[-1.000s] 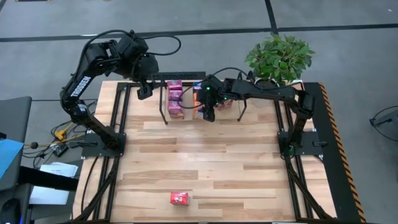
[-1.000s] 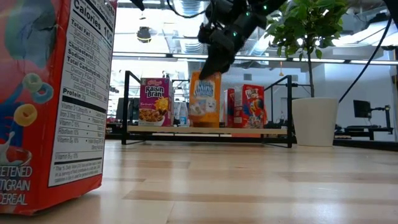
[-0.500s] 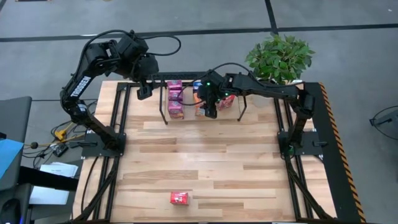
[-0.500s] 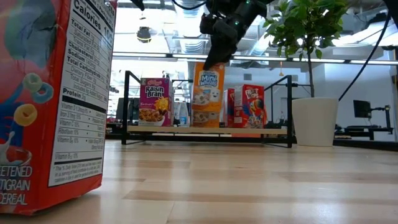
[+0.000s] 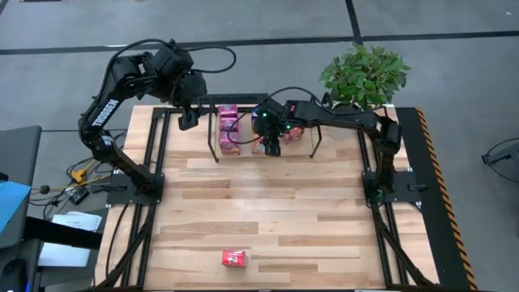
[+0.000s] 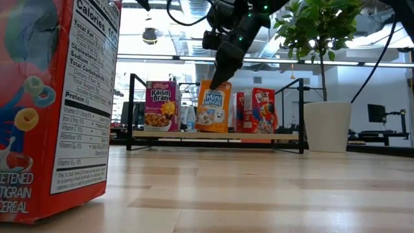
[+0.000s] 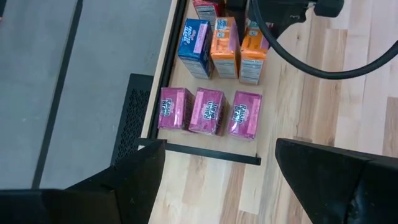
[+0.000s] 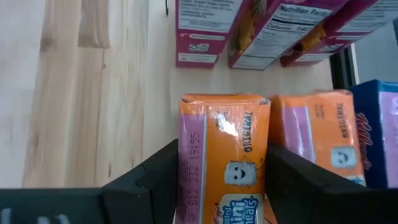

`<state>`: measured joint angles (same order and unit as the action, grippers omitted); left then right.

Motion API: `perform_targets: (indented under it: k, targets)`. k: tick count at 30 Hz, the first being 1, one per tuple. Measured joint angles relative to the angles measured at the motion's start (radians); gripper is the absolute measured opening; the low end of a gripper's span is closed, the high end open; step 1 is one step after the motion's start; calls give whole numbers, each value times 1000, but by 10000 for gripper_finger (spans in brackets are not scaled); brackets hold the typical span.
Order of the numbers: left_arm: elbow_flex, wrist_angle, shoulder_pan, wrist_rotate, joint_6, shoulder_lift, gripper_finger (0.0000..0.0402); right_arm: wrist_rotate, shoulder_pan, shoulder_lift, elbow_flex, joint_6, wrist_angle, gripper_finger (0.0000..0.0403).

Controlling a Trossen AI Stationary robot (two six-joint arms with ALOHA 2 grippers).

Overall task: Stack cereal on shelf
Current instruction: Put the orange cereal box on the shelf aligned with the other orange cereal box

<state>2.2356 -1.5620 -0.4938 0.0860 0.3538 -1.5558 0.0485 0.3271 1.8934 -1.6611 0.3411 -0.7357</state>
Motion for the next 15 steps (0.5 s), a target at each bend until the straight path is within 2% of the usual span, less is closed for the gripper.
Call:
perform_targets:
  k: [7, 15]
  targets:
    - [0, -1, 0, 0, 0, 0, 297, 4, 1, -11, 0, 8, -23, 228]
    - [0, 0, 0, 0, 0, 0, 297, 3, 1, -11, 0, 18, -17, 259]
